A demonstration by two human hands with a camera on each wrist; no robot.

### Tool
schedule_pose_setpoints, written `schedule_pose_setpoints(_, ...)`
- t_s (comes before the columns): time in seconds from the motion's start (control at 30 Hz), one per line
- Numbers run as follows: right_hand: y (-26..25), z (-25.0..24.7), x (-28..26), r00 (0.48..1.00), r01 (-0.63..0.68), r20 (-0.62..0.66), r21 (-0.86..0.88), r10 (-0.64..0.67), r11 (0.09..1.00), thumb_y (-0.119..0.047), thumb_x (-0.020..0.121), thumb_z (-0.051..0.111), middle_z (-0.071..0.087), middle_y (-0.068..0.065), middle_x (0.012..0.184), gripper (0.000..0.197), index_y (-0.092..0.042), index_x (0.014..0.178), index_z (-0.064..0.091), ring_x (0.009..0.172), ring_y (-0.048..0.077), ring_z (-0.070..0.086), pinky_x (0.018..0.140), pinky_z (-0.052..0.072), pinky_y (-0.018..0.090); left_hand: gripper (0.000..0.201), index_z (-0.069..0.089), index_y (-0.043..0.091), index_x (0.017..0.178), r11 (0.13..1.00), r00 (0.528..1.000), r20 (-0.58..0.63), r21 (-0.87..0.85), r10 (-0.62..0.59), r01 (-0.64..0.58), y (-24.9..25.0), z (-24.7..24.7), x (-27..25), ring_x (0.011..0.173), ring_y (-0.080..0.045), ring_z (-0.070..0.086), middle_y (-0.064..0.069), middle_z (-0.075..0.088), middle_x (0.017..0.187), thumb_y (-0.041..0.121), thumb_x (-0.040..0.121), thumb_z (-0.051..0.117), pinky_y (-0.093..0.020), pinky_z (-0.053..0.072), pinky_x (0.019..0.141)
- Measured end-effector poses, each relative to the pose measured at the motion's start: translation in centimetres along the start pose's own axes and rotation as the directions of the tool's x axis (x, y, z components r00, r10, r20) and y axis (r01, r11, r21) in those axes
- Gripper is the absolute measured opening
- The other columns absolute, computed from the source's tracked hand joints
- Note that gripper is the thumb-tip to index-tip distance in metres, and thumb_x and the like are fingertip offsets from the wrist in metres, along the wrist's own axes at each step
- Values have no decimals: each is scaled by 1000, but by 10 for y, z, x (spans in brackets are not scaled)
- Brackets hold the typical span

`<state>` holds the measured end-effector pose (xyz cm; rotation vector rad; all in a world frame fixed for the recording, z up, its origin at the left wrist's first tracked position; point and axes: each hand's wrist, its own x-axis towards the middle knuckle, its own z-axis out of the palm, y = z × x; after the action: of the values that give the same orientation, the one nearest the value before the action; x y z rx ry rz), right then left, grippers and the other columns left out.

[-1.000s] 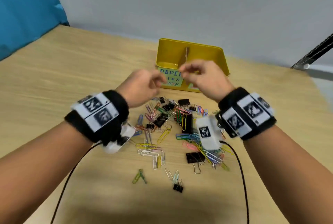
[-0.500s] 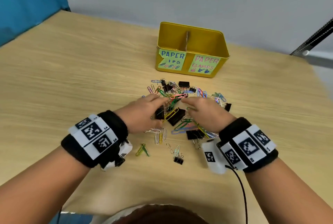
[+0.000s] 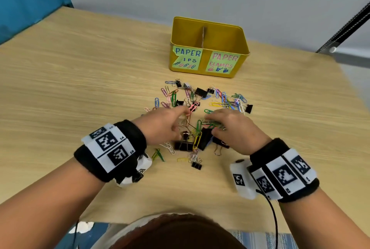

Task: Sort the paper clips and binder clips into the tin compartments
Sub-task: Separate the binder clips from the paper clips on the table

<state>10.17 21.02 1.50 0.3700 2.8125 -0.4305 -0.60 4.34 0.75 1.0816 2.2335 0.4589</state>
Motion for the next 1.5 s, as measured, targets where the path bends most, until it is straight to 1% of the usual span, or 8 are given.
schedule_pose_setpoints(0.23, -34, 19, -4, 995, -3, 102, -141, 18, 990, -42, 74, 68, 47, 6, 124, 66, -27, 133, 44, 118, 29, 46, 97, 40, 43, 84, 33, 24, 137, 985, 995, 88, 164, 41, -55, 13, 7, -1, 112, -19, 54, -2, 53, 125, 50, 68, 73, -36, 46, 96)
schedule_pose_setpoints(0.47, -15, -1, -4, 995, -13, 101, 130, 0, 991, -18, 70, 72, 44, 5, 114, 62, -24, 128, 50, 107, 22, 48, 95, 43, 28, 52, 42, 20, 132, 988, 1000, 22, 152, 14, -17, 7, 5, 2, 94, -20, 58, -2, 62, 101, 15, 83, 59, -38, 51, 86)
schedule_pose_setpoints(0.63, -17, -17, -9, 999, 30, -23, 419, -22, 907, -17, 68, 76, 55, -5, 101, 75, -31, 132, 41, 85, 13, 53, 68, 39, 10, 71, 37, 29, 139, 979, 996, 9, 185, 87, -87, 10, 8, 3, 115, -21, 44, -5, 44, 119, 40, 76, 69, -39, 42, 101)
schedule_pose_setpoints(0.83, -12, -24, -15, 1000, -6, 7, 418, 3, 909, -9, 70, 67, 62, -8, 105, 70, -32, 132, 44, 104, 17, 59, 78, 43, 17, 32, 64, 25, 116, 956, 999, 18, 287, 52, -54, 6, 7, 7, 115, -21, 49, -3, 51, 118, 34, 85, 60, -36, 42, 98)
schedule_pose_setpoints(1.03, -13, -20, -21, 980, -31, 188, 467, -65, 884, -16, 71, 76, 62, -5, 102, 65, -35, 127, 49, 92, 22, 59, 79, 47, 25, 43, 56, 27, 122, 939, 998, -12, 339, 70, -61, 3, -3, 0, 116, -20, 43, 1, 46, 122, 33, 81, 66, -35, 40, 99)
schedule_pose_setpoints(1.17, -13, -15, -23, 930, -28, 340, 442, -139, 896, -22, 70, 79, 62, -7, 106, 65, -34, 127, 49, 93, 9, 57, 79, 44, 17, 39, 59, 22, 105, 980, 973, 222, 167, 69, -108, 13, -4, -13, 77, -8, 52, 13, 51, 80, 46, 75, 69, -20, 43, 66)
schedule_pose_setpoints(1.33, -13, -9, -19, 993, 53, 92, 269, -80, 962, -26, 68, 79, 53, 1, 127, 71, -28, 132, 48, 110, 10, 48, 91, 40, 21, 39, 60, 16, 108, 958, 970, 243, 282, -11, -60, 14, 6, -14, 73, -14, 48, 11, 42, 71, 28, 73, 73, -24, 39, 63)
schedule_pose_setpoints(1.5, -19, -1, -26, 997, 82, -26, 160, -79, 984, -38, 67, 77, 52, 0, 110, 53, -27, 116, 59, 111, 24, 47, 96, 41, 36, 37, 59, 15, 111, 974, 982, 185, 218, 25, -65, 10, 4, -13, 80, -14, 49, 3, 53, 90, 3, 76, 61, -26, 43, 69)
